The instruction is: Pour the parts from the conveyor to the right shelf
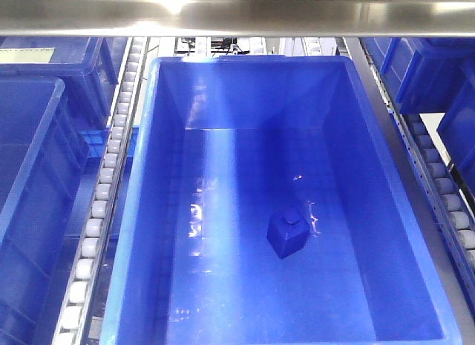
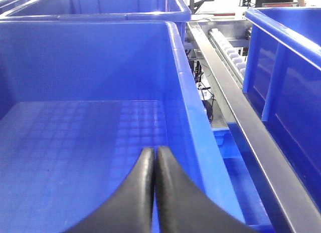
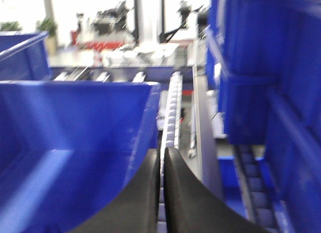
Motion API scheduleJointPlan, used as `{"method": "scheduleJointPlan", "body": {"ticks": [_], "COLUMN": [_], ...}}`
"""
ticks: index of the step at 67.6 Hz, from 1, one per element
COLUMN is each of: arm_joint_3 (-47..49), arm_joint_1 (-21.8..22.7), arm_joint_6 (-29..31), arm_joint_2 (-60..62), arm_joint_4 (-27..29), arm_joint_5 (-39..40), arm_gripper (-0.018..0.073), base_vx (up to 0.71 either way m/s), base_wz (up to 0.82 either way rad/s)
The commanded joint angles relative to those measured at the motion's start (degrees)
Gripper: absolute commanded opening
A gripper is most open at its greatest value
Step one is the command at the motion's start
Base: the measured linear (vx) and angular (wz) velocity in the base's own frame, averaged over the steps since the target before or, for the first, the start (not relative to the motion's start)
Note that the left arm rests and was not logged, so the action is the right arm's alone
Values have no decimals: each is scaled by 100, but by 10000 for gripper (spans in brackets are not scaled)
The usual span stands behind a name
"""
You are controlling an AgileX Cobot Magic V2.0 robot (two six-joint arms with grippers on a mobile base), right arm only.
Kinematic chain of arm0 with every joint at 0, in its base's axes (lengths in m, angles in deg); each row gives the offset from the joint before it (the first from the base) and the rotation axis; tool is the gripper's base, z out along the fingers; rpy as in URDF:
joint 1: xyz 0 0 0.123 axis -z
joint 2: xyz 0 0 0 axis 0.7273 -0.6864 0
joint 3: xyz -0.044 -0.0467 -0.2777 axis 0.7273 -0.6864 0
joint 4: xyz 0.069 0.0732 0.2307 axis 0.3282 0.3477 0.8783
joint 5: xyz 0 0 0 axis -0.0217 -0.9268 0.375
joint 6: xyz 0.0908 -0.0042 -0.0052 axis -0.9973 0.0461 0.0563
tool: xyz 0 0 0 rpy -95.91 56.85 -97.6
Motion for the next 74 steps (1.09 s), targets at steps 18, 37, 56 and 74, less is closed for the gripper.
{"method": "scheduleJointPlan", "body": {"ticks": [18,37,56,74], "arm_joint_3": [-839,-1310,-1697,-1697], "arm_joint_1": [492,449,461,461], "arm_joint_6": [-15,-15,-15,-15], "arm_joint_2": [1558,2356,2356,2356], "arm_joint_4": [-38,-38,-44,-44], "arm_joint_5": [169,315,331,322], "arm_gripper": [-10,-10,-10,-10], "base_vx": [0,0,0,0], "base_wz": [0,0,0,0]}}
